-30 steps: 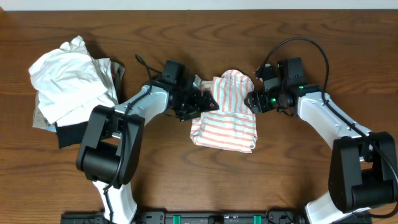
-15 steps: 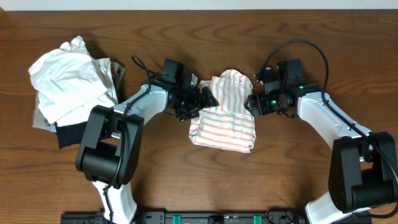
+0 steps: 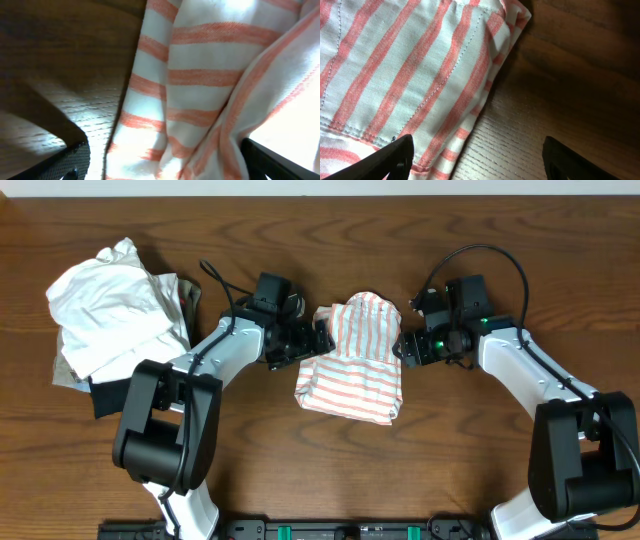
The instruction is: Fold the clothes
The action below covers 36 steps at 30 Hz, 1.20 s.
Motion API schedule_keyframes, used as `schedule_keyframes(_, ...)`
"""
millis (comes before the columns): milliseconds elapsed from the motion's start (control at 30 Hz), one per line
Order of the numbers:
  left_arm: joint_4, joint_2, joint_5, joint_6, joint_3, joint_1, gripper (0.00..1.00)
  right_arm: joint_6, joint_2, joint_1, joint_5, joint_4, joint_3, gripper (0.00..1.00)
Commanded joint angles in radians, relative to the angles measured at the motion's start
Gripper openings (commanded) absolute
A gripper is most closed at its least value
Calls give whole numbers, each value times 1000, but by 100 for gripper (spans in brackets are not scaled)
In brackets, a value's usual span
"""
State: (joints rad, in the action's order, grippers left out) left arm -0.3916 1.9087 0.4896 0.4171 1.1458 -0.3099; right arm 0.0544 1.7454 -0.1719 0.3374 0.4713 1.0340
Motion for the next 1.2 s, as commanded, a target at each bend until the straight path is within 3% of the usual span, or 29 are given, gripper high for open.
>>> schedule_keyframes(0,-18,-2,-119,-66,-22,6,98,-16,-12,3,10,0,19,80)
schedule_keyframes(667,16,57,-28,-84,-22,-127,97,-16,-12,2,11,1,19,81)
schedule_keyframes(733,16,63,-27,-84,-22,-133,83,-16,-12,2,11,1,19,81)
schedule_keyframes(767,16,64,-26,-84,-22,-133,70,-17,-12,2,11,1,19,81)
schedule_keyframes(833,18,64,-26,-84,-22,-133,57,-16,-12,2,11,0,19,81)
schedule_keyframes(1067,28,64,68,-84,-23,-135,54,-16,-12,2,19,0,19,81)
schedule_keyframes(1100,28,64,80,-84,-23,-137,51,-16,-12,2,27,0,19,81)
schedule_keyframes(1167,31,64,84,-84,-23,-145,28,-16,-12,2,34,0,19,81)
